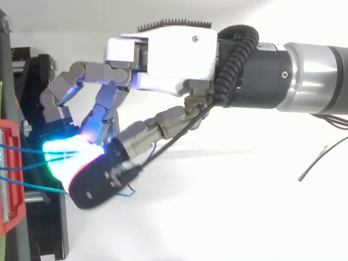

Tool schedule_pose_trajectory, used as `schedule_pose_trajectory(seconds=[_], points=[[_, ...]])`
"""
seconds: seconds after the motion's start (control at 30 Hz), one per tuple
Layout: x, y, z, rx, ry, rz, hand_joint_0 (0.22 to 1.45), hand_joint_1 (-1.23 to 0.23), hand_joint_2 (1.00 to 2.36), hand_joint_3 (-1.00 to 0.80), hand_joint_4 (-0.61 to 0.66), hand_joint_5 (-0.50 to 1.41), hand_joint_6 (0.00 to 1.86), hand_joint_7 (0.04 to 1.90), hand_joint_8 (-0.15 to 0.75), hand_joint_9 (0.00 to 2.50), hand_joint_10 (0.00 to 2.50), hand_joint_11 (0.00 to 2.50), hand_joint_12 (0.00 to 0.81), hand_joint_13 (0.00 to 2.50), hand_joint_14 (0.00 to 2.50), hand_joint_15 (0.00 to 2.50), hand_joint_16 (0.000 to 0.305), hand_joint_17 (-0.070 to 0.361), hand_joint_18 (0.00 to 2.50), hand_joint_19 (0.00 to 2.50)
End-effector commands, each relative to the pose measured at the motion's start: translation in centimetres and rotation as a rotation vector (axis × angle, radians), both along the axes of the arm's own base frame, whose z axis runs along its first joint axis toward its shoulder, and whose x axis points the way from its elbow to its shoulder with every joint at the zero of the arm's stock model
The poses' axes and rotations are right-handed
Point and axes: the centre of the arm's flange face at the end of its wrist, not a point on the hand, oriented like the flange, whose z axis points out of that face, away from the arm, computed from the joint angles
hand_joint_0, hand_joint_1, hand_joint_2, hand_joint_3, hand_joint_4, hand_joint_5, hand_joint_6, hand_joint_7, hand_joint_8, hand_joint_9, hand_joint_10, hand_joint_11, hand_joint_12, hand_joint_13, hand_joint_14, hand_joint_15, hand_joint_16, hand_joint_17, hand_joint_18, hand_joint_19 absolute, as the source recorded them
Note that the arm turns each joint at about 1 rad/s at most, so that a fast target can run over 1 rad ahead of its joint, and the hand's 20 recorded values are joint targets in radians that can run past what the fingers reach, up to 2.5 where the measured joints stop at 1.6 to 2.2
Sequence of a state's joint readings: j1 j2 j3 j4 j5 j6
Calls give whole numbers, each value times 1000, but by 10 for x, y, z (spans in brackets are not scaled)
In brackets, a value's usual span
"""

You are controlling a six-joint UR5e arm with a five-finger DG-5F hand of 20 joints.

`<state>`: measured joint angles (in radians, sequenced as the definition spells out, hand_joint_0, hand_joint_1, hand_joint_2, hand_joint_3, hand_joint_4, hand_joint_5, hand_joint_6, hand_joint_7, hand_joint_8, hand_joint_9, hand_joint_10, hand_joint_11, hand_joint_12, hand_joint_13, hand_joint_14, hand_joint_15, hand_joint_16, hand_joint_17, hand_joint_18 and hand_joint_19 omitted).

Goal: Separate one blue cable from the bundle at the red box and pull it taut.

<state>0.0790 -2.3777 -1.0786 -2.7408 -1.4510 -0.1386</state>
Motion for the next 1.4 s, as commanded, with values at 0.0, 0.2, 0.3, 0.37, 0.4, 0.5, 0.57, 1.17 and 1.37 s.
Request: schedule_pose_trajectory(seconds=[0.0,0.2,0.3,0.37,0.4,0.5,0.57,1.17,1.37], points=[[0,2,0,-9,2,2,648,-767,1000,-500,140,-188,914,1137,292,1086,24,1254,382,950,28,733,53,119,896,871],[-1,4,-2,-31,20,0,554,-415,1000,-500,153,-171,904,1152,305,1170,23,1252,393,1009,25,734,55,124,953,888],[-1,6,-2,-38,23,4,591,-332,1000,-500,142,-167,899,1170,303,1185,25,1255,387,1017,28,736,53,119,944,918],[-2,6,-3,-38,24,4,619,-373,1000,-499,128,-164,898,1177,299,1194,25,1264,386,1024,28,742,53,119,944,920],[-2,6,-3,-38,26,4,618,-414,1006,-425,134,-163,895,1189,303,1187,26,1268,390,1025,28,744,53,120,943,921],[-2,8,-3,-38,24,6,589,-583,1014,-225,156,-162,896,1189,324,1181,23,1256,410,1031,27,741,59,133,977,902],[-2,8,-3,-38,26,6,594,-711,1017,-141,169,-169,900,1214,327,1160,21,1251,414,1031,26,742,60,135,981,898],[-1,10,-2,-39,23,7,780,-882,1000,-494,41,-196,931,1182,278,1075,24,1259,375,967,26,733,53,119,910,843],[-1,10,-3,-38,25,4,787,-877,1000,-500,70,-193,931,1160,280,1088,24,1273,371,976,28,729,52,117,921,828]])
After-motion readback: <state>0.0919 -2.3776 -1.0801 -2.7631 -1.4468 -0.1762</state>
